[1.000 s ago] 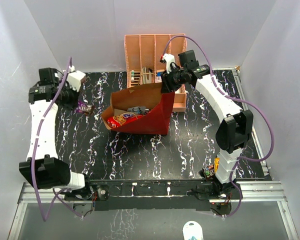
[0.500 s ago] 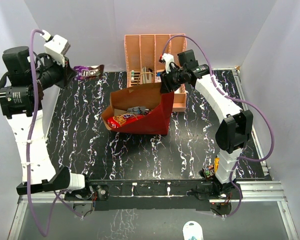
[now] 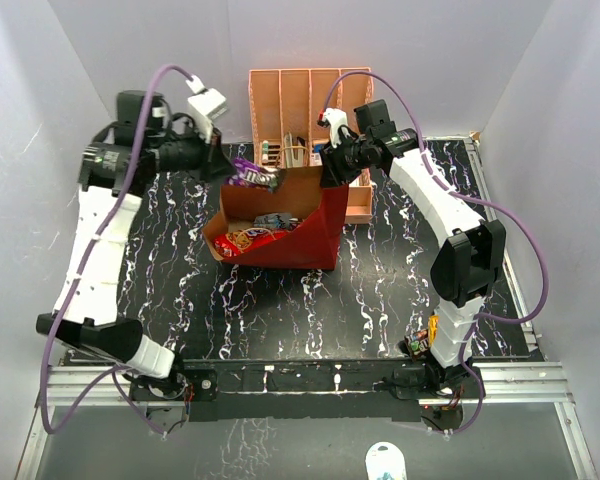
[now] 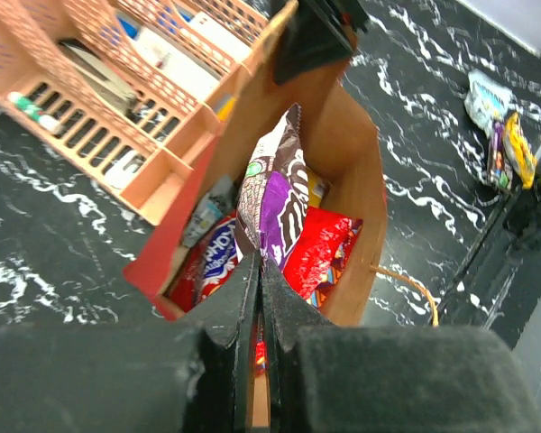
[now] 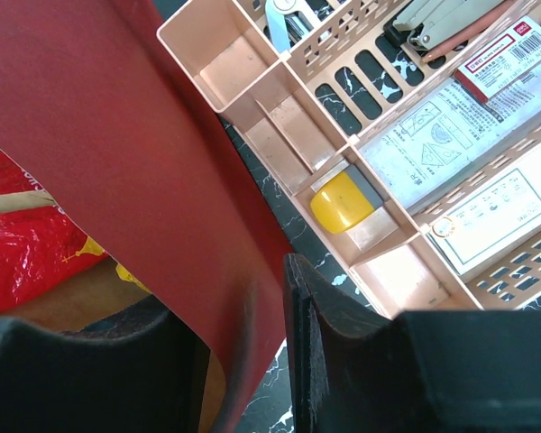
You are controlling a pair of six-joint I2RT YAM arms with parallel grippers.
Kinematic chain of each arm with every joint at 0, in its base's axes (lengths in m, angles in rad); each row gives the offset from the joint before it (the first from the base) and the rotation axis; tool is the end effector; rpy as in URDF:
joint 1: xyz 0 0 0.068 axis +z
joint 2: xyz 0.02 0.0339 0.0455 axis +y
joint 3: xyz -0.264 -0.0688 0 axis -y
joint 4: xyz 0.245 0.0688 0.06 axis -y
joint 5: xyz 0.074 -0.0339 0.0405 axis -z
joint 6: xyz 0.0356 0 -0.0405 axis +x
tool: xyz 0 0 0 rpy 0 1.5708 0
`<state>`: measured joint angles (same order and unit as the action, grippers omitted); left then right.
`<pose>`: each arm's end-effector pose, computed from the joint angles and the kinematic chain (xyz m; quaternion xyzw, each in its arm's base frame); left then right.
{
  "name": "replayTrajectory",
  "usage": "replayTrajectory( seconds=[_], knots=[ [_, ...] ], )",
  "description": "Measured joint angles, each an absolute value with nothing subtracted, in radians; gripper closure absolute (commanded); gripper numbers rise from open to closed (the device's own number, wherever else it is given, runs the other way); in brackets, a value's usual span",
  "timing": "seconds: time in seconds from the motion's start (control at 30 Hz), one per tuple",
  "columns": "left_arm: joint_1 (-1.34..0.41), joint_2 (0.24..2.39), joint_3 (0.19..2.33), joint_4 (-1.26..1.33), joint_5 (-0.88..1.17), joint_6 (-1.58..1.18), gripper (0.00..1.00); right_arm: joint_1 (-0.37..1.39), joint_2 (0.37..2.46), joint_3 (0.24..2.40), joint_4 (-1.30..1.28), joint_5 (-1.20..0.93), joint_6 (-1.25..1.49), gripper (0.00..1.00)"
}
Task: Place the snacks into the paper bag
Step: Place the snack in the paper bag.
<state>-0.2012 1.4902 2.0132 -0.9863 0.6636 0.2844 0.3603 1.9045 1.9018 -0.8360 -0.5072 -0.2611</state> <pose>0.2624 -0.0759 0.5054 0.3596 0.7394 -0.2561 0.5083 0.3887 0.1649 0.3441 -0.3618 0.8332 0.2512 0.3344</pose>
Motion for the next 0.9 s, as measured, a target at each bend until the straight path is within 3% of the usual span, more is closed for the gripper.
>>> replayTrajectory(
  seconds=[0.5, 0.7, 0.9],
  knots=[
    [-0.532, 1.517, 1.754, -0.804, 0.356, 0.351, 0.99, 0.360, 1.899, 1.901, -0.836, -0.496, -0.264, 0.63],
    [-0.540, 1.518, 1.660, -0.708, 0.249, 0.334, 0.65, 0.360, 1.897, 1.900, -0.836, -0.495, -0.264, 0.63],
    [-0.539, 1.510, 1.634, -0.676, 0.218, 0.323, 0.45, 0.360, 1.897, 1.900, -0.836, -0.495, -0.265, 0.63]
  ],
)
